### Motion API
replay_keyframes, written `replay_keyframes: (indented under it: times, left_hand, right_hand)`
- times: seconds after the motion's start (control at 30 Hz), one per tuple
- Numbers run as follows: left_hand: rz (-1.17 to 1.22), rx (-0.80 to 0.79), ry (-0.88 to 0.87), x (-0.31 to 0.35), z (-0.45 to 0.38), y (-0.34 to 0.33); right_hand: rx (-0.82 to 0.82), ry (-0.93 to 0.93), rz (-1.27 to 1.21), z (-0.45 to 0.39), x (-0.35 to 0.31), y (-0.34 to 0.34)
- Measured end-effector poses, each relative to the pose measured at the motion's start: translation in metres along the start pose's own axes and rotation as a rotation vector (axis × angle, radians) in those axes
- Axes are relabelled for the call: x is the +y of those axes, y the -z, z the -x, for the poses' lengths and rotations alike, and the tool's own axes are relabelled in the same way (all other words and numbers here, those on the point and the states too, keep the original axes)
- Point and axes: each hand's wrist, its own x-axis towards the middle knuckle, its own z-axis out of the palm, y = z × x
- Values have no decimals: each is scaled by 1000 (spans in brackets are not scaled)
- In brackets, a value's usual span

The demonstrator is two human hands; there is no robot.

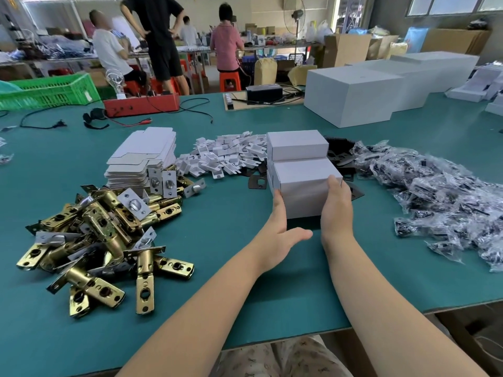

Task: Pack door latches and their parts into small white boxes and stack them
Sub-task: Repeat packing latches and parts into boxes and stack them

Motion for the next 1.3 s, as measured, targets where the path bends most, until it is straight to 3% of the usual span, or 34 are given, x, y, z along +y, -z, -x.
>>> replay_keyframes:
  times: [0.13,0.77,1.03,1.3]
  left_hand:
    - [-69,11,4,1,0,0]
    - [30,1,-7,0,2,3]
    - [-116,83,-31,1,4,-2]
    - [-181,58,-16,-4,4,-1]
  right_hand:
    - [-10,-15,11,2,-2,2]
    - [-79,59,-54,1,-4,2]
    - [-85,41,-63,-3,-3,4]
    - [-50,52,-69,-2,-5,0]
